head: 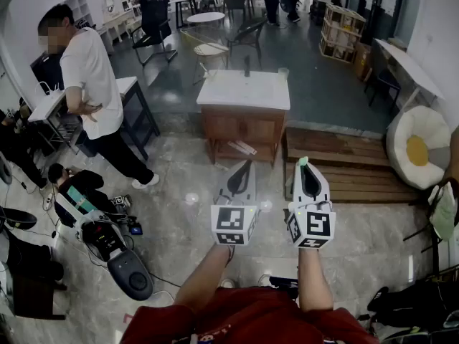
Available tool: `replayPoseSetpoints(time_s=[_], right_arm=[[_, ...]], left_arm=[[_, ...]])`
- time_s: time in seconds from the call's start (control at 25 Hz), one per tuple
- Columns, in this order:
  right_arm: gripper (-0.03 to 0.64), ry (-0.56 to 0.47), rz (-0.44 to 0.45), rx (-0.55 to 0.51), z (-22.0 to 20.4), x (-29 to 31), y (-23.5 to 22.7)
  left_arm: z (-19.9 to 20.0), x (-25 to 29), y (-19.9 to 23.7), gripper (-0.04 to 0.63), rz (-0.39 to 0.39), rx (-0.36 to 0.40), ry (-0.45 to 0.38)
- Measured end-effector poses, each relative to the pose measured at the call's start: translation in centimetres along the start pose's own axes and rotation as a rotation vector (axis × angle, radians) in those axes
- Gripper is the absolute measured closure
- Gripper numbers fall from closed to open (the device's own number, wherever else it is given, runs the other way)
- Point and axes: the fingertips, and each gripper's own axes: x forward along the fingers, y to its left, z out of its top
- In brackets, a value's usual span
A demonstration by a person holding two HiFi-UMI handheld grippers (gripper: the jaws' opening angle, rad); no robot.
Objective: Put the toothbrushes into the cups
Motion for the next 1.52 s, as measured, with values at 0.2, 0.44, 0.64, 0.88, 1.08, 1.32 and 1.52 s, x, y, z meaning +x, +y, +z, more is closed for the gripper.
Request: replayPoseSetpoints(time_s=[0.2,0.44,0.64,0.88,1.08,1.32,1.52], right_arm=[[0.575,-0.002,0.009,-0.001,0.6,-0.7,0.8],[0.575,-0.012,0.012,0.002,1.1,-1.2,0.0],[0.575,0.002,0.031,0.000,0.6,-1.3,-1.4],[0.575,-0.006,0.047,0.027,0.2,-0.9,-4.0],[0.575,0.004,0.056,0.053,-0.9,-1.1,-6.7],[0.575,0.018,0.068,0.071,-1.9,-1.0,-9.0],[0.575,0.028,0.076,0.073,-3.1,0.5,-9.4]], left_arm=[[0.4,-0.8,-0.7,0.568,-0.009,0.007,-0.007],[1.0,-0.2,-2.3,0.568,-0.023,0.020,-0.021],[0.5,1.0,-4.2,0.567,-0.029,0.022,-0.008],[0.0,2.9,-6.4,0.567,-0.020,0.038,0.004],[-0.7,4.0,-7.8,0.567,0.012,0.047,0.007],[-1.8,5.1,-9.1,0.568,0.032,0.052,0.036],[-2.8,6.5,-8.5,0.568,0.039,0.053,0.040]])
